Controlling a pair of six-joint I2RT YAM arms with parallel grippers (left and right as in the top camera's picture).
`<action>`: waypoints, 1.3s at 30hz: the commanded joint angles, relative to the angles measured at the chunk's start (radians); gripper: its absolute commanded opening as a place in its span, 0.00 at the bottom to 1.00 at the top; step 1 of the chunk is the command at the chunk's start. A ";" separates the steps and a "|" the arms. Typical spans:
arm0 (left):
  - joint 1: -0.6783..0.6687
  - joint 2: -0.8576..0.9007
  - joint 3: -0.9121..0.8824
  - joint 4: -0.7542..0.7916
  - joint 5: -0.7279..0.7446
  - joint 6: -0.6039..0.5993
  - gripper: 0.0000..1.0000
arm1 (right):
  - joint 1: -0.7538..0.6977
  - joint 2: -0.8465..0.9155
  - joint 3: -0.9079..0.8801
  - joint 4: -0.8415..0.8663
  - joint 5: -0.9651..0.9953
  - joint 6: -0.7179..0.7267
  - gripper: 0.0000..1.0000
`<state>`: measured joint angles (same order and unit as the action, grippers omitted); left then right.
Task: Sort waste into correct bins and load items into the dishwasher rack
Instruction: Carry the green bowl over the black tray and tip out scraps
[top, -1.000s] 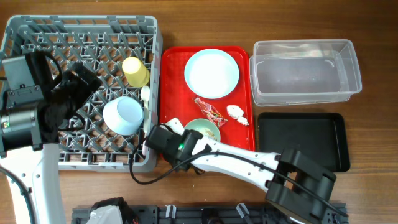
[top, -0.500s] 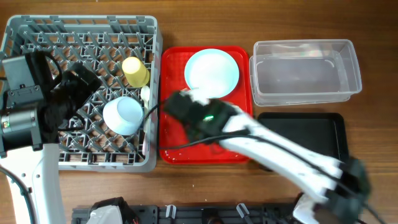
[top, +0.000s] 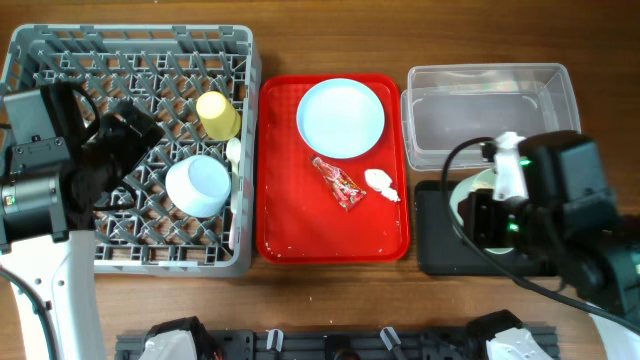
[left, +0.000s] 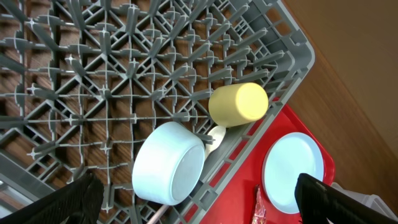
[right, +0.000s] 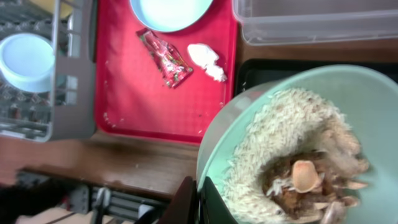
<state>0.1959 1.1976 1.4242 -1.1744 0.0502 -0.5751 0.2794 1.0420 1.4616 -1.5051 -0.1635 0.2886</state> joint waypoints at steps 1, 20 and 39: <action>0.005 -0.003 0.004 0.003 0.001 -0.009 1.00 | -0.161 0.020 -0.011 -0.013 -0.242 -0.249 0.04; 0.005 -0.003 0.004 0.003 0.001 -0.009 1.00 | -0.793 0.334 -0.512 0.253 -0.823 -0.664 0.04; 0.005 -0.003 0.004 0.003 0.001 -0.009 1.00 | -1.272 0.336 -0.818 0.233 -1.166 -0.727 0.04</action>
<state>0.1959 1.1976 1.4242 -1.1736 0.0505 -0.5751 -0.9874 1.3758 0.6746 -1.2819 -1.2373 -0.3775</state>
